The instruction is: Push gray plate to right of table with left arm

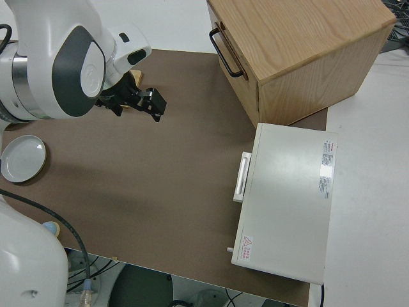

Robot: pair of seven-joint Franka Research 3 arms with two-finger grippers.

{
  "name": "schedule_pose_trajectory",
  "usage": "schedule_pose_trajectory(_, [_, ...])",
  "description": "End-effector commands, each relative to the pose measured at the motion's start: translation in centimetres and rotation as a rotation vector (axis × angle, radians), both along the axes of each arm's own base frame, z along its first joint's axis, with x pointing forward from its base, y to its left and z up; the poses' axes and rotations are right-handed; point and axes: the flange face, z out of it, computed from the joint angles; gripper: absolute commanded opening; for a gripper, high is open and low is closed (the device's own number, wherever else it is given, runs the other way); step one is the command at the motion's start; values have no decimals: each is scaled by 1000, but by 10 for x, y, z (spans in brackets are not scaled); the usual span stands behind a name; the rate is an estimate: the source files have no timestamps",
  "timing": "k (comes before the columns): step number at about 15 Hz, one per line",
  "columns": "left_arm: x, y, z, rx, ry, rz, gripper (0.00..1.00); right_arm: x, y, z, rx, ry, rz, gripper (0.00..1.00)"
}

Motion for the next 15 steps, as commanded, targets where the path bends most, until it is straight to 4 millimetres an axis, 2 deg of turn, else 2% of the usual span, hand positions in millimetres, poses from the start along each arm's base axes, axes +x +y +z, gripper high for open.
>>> schedule_pose_trajectory(1, [-6,1,3,23,9,-23,989,-8,-1,-1,9,5,-24,996])
schedule_pose_trajectory(6, [-9,-3,0,46,26,-37,989,-8,-1,-1,9,5,-24,996])
schedule_pose_trajectory(9, [-9,2,-22,53,64,-33,989,-8,-1,-1,9,5,-24,996])
schedule_pose_trajectory(15, [-30,15,-115,72,149,-21,991,-8,-1,-1,9,5,-24,996])
